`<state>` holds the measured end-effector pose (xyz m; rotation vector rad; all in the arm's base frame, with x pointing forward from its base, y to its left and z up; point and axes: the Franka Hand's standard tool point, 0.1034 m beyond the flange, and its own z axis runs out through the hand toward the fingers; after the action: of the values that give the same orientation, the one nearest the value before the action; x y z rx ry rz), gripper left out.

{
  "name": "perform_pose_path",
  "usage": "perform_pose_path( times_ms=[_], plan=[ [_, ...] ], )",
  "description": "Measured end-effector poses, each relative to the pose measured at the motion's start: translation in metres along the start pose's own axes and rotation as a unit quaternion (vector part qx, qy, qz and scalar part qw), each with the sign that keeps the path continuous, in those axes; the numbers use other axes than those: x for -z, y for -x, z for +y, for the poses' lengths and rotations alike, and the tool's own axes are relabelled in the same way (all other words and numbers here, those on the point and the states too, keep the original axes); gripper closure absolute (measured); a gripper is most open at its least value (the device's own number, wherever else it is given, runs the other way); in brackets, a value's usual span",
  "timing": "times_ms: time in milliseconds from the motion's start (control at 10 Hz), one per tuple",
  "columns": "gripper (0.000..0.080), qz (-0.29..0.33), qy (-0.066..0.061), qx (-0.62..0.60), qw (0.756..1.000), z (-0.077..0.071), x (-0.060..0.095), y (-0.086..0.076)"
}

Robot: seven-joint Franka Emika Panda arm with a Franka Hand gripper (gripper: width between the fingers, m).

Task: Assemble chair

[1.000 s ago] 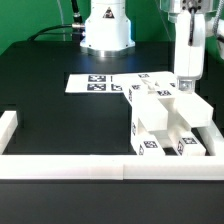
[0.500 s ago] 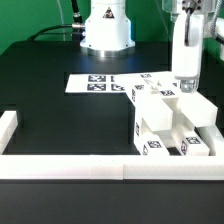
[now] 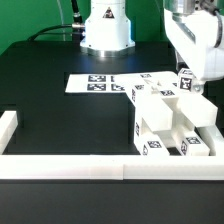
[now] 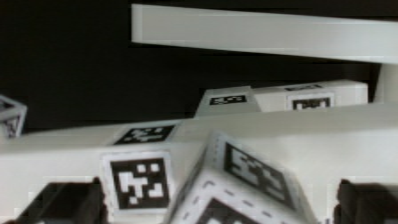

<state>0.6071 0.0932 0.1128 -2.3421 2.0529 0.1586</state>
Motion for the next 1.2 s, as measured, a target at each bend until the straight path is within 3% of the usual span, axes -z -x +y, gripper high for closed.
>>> perform_pose_path(
  times_ms=[300,400,800,1200],
  plan=[
    [0.0151,0.0,0.001,0.118,0.993,0.0004,-0.0007,-0.0006],
    [0.0151,0.003,0.012,0.166,0.986,0.003,-0.0016,-0.0019],
    [0.0151,0.019,0.03,0.38,0.924,0.0019,0.0012,-0.0074],
    [0.0151,0.018,0.032,0.477,0.878,0.0018,0.0012,-0.0084]
  ],
)
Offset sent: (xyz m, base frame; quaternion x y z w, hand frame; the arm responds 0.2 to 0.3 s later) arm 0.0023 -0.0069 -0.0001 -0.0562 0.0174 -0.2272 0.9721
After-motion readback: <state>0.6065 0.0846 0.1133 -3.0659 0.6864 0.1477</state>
